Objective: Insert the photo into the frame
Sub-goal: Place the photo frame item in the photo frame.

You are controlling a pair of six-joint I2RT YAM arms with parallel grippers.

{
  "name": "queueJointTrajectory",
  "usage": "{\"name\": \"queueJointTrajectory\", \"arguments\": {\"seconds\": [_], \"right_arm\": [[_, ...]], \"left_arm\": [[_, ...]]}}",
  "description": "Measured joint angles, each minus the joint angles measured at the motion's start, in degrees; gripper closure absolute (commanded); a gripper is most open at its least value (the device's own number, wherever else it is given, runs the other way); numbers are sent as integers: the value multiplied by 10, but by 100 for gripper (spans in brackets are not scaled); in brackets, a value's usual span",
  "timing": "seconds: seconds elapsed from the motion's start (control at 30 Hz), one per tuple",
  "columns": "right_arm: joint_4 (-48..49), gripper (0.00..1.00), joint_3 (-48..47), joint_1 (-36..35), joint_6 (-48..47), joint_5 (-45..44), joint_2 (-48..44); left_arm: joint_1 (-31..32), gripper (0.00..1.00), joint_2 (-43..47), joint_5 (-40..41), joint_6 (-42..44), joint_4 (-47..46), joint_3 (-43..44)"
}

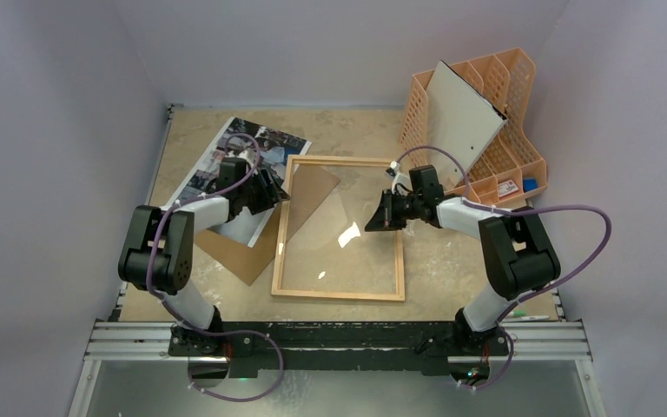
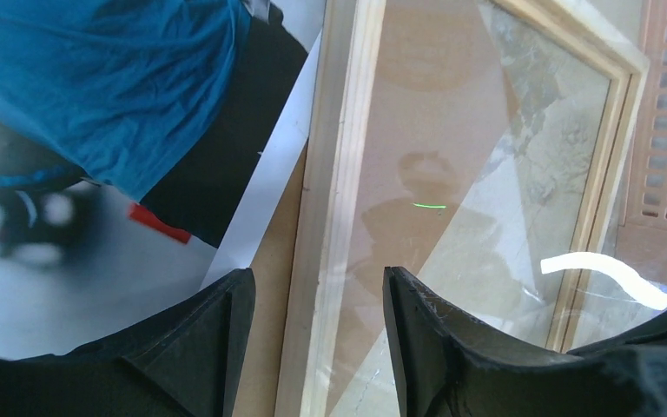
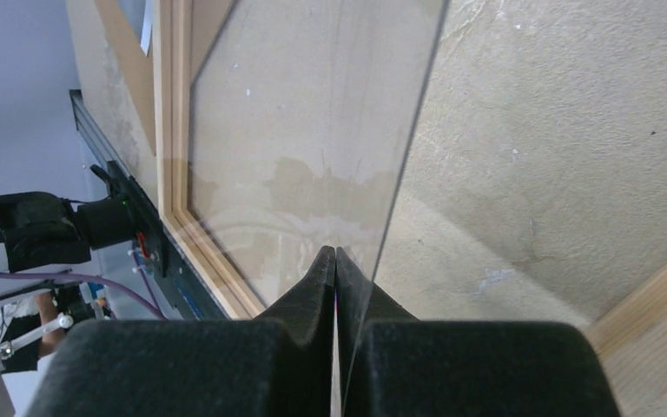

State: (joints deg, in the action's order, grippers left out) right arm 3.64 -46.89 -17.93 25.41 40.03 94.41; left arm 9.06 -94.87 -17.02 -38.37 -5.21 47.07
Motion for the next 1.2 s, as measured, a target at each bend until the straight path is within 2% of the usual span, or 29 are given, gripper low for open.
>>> {"name": "queueJointTrajectory", "arguments": {"seconds": [0.47,1.2], "right_arm": [[-11,100,-2,10,1,-42,1],[43,100,4,11,5,-29,21]], "left_arm": [[0,43,-42,-39,12,3,23],[-1,67,-54,-44,20,6,25]]}}
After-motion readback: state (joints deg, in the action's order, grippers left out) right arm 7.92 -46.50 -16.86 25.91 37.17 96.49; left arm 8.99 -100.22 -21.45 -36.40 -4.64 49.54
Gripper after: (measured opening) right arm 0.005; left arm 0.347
